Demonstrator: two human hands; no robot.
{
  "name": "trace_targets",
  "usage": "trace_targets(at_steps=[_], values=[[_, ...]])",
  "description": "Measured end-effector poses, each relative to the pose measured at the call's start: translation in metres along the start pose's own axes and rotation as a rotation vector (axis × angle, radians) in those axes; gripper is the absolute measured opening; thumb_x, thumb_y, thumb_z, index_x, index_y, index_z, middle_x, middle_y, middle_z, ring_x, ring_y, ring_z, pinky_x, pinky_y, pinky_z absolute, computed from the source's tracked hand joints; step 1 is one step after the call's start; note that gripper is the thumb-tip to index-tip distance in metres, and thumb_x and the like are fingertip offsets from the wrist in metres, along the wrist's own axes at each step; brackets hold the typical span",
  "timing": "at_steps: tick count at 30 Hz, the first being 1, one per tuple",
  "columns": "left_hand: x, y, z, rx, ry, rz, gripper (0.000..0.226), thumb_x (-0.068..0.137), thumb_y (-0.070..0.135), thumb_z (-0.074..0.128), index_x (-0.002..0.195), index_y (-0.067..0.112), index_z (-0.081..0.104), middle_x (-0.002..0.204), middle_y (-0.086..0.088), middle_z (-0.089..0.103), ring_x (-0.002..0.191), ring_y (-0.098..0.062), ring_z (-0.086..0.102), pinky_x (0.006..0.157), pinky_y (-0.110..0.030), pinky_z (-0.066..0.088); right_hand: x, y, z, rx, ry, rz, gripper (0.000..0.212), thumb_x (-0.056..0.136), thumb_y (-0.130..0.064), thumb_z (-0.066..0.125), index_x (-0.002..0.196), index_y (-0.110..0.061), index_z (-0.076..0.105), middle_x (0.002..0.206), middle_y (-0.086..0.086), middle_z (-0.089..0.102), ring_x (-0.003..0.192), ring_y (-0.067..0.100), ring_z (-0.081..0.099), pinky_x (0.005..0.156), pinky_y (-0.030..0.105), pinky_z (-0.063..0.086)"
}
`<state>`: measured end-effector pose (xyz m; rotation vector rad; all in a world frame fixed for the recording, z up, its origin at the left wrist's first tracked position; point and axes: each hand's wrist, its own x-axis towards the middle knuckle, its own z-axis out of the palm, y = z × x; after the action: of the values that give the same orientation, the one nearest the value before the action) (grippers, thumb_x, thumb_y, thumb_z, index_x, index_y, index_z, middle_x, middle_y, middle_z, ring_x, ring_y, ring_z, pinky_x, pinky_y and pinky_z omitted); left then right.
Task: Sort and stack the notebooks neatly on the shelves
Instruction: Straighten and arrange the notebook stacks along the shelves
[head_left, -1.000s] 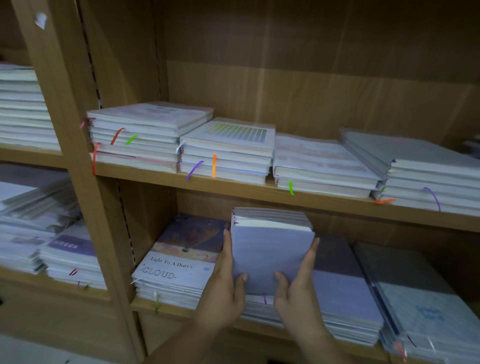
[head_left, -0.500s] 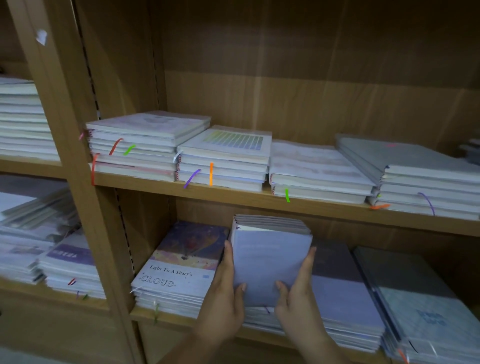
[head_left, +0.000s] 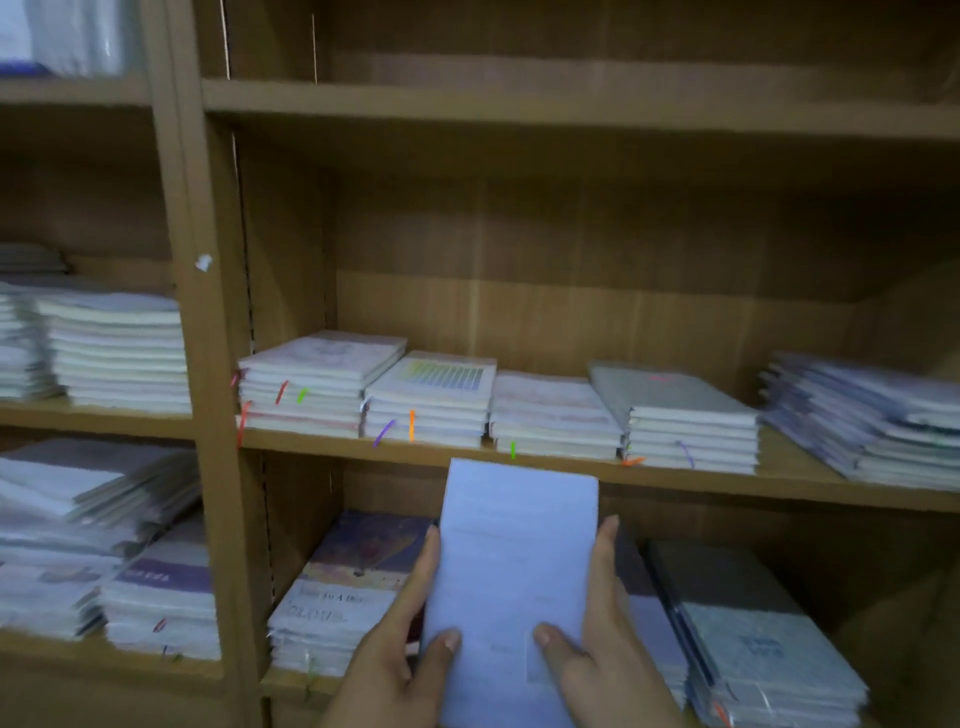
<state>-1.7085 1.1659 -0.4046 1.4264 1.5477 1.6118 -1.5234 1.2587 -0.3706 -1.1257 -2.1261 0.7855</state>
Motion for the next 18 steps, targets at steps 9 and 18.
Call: trace_targets(at_steps=[9, 18], values=[[0.037, 0.127, -0.015, -0.057, 0.004, 0.032, 0.066, 0.097, -0.004, 0.059, 0.140, 0.043, 0.042, 0.113, 0.004, 0.077, 0.096, -0.003, 0.072, 0.078, -0.019, 0.057, 0.022, -0.085, -0.094, 0.309, 0.045, -0.044, 0.115, 0.083, -0.019, 0.073, 0.148, -0.062, -0.012, 0.132, -0.013, 0.055, 0.108, 0.006, 0.062, 0.091, 0.029, 0.055], [0.173, 0.197, -0.005, -0.024, 0.087, -0.168, 0.042, 0.098, 0.023, 0.068, 0.139, 0.021, 0.059, 0.120, -0.002, 0.069, 0.094, -0.019, 0.071, 0.071, -0.028, 0.058, 0.137, -0.129, -0.166, 0.355, -0.011, 0.238, 0.045, 0.097, -0.014, 0.066, 0.140, -0.019, 0.055, 0.120, 0.010, 0.069, 0.093, 0.024, 0.065, 0.080, 0.034, 0.051]])
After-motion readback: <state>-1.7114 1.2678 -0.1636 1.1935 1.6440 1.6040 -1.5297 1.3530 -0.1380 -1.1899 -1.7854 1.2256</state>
